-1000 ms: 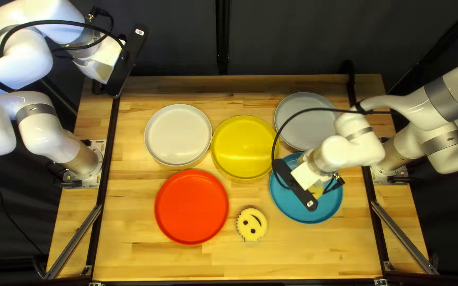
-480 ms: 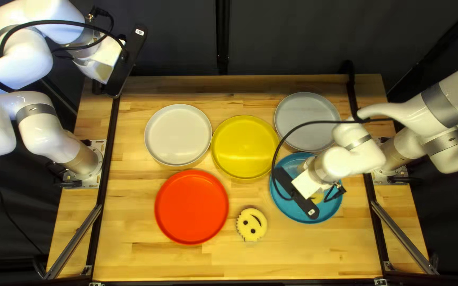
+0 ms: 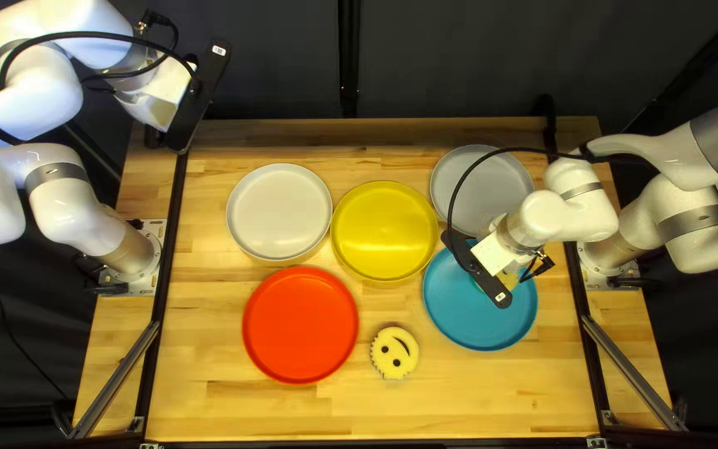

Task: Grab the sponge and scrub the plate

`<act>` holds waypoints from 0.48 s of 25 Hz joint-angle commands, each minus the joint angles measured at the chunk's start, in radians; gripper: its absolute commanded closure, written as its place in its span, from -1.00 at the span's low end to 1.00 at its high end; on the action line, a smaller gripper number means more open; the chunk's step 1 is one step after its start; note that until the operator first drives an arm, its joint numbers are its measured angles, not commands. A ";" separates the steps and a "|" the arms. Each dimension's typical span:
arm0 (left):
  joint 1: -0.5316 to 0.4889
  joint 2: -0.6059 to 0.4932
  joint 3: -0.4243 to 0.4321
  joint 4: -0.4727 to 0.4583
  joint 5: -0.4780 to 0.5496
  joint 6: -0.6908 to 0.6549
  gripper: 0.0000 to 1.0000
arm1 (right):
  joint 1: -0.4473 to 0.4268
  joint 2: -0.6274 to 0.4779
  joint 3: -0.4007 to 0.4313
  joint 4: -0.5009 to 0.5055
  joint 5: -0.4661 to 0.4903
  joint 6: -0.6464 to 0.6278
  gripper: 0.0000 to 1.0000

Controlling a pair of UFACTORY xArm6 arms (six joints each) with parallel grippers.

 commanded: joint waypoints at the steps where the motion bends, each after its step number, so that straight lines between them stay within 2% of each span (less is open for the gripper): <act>1: 0.000 0.000 0.000 0.000 0.000 0.000 -1.00 | 0.112 0.064 -0.061 -0.022 0.006 0.114 1.00; 3: 0.000 0.000 0.000 0.000 0.000 0.000 -1.00 | 0.166 0.102 -0.101 -0.032 0.015 0.163 1.00; 7: 0.000 0.000 0.000 0.000 0.000 0.000 -1.00 | 0.204 0.121 -0.135 -0.043 0.041 0.190 1.00; 12: 0.000 0.000 0.000 0.000 0.000 0.000 -1.00 | 0.138 0.075 -0.081 -0.036 0.030 0.120 1.00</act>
